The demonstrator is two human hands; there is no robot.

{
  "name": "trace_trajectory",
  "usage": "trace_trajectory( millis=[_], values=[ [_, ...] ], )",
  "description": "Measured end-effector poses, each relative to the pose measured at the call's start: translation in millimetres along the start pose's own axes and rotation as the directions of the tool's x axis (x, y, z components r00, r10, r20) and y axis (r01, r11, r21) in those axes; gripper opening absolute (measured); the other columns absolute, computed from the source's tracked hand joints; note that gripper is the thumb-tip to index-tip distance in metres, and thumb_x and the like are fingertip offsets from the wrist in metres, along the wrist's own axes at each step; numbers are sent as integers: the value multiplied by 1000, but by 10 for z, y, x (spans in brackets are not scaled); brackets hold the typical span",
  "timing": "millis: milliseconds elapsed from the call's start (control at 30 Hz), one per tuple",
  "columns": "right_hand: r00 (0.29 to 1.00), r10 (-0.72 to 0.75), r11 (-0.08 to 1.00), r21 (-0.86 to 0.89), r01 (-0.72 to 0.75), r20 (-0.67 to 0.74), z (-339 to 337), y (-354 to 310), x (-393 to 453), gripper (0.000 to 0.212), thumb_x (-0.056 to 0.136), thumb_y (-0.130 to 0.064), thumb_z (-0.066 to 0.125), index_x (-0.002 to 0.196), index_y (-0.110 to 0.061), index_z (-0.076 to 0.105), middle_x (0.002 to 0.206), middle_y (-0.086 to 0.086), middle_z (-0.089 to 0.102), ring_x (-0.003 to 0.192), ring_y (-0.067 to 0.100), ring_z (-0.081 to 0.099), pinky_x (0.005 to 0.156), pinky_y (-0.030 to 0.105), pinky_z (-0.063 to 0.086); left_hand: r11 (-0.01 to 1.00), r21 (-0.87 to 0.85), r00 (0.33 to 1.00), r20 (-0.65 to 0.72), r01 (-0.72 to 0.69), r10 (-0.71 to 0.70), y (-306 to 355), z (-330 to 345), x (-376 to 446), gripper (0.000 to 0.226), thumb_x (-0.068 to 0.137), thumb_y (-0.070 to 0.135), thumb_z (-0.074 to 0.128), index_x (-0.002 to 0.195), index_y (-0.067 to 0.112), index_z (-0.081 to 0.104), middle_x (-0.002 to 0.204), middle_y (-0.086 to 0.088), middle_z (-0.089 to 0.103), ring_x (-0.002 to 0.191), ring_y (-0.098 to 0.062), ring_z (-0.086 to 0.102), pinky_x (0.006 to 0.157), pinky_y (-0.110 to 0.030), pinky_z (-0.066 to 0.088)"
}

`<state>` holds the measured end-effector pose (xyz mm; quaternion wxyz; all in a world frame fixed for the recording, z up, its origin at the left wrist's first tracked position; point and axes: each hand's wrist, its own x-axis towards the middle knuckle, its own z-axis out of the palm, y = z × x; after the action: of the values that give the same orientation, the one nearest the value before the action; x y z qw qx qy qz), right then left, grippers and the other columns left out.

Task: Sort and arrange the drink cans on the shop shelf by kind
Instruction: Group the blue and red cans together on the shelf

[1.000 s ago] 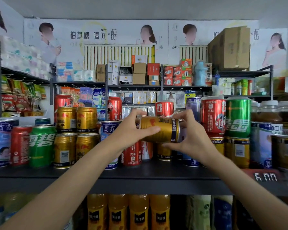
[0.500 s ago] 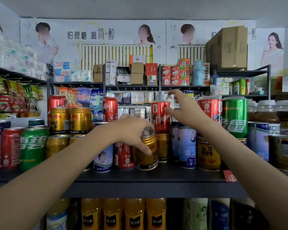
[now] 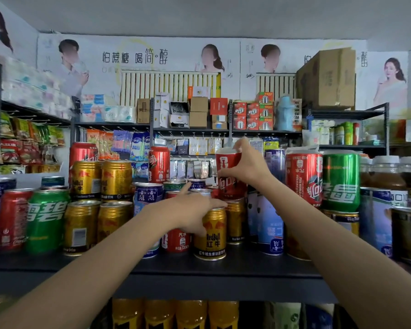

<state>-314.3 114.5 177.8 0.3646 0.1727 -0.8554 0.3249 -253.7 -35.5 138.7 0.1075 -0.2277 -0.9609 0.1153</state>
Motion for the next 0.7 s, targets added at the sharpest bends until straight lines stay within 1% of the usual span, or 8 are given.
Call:
trace_trajectory(
  millis=[67, 133, 200, 267, 333, 467, 600, 700],
  values=[
    [994, -9, 977, 209, 32, -111, -118, -35, -73, 64, 64, -21, 83, 109, -14, 38, 110, 5, 54, 95, 21, 57, 79, 36, 54, 975, -223, 986, -161, -3, -34, -52, 3, -9, 66, 86, 40, 59, 142, 25, 28, 142, 2, 43, 133, -17, 34, 114, -39, -2],
    [988, 64, 870, 493, 12, -138, -267, -83, -169, 59, 67, -15, 81, 106, -14, 37, 104, 1, 56, 95, 19, 60, 85, 39, 54, 825, -563, 903, -378, -48, -206, -67, -41, -43, 68, 81, 47, 61, 137, 21, 34, 140, 5, 43, 129, -14, 39, 106, -32, 24],
    [990, 120, 676, 737, -28, -72, -386, -139, -266, 58, 70, -10, 77, 109, -15, 35, 106, 5, 56, 100, 21, 60, 91, 40, 51, 413, -895, 882, -325, -170, -341, -16, -133, -87, 74, 74, 51, 61, 136, 19, 35, 132, 4, 50, 119, -14, 51, 99, -31, 36],
    [996, 90, 493, 870, -22, -26, -490, -191, -367, 66, 70, -7, 76, 118, -16, 33, 113, 10, 53, 106, 25, 59, 92, 39, 51, -116, -955, 928, -228, -272, -294, 42, -235, -86, 63, 74, 43, 61, 127, 13, 43, 118, -7, 62, 103, -18, 63, 94, -37, 48],
    [1000, 7, 504, 864, 4, -9, -602, -212, -493, 82, 63, -10, 78, 128, -23, 30, 115, 7, 53, 102, 22, 61, 87, 35, 54, -335, -872, 914, -252, -357, -319, 54, -330, -85, 39, 80, 33, 61, 112, 13, 51, 104, -9, 66, 92, -17, 66, 81, -33, 54],
    [988, -157, 923, 357, 146, 4, -725, -162, -740, 95, 61, -24, 83, 136, -37, 25, 98, -11, 53, 79, 9, 64, 66, 21, 57, -61, -911, 882, -377, -409, -283, 66, -503, -72, 39, 76, 34, 63, 114, 27, 54, 111, -3, 62, 102, -16, 59, 81, -32, 50],
    [984, -175, 971, 170, 170, 16, -560, 41, -909, 117, 61, -29, 84, 145, -38, 3, 109, -15, 48, 85, 1, 58, 68, 10, 49, 395, -851, 893, -428, -346, -140, 238, -559, -33, 32, 78, 35, 65, 108, 37, 52, 107, 7, 57, 98, -10, 54, 77, -27, 47],
    [982, -187, 982, 28, 188, -36, -430, 183, -1040, 110, 59, -34, 84, 141, -38, 10, 127, -4, 45, 104, 12, 55, 89, 28, 50, 564, -769, 915, -400, -301, -57, 198, -469, 19, 40, 83, 40, 60, 120, 39, 45, 115, 5, 57, 102, -11, 55, 75, -21, 45]
  ],
)
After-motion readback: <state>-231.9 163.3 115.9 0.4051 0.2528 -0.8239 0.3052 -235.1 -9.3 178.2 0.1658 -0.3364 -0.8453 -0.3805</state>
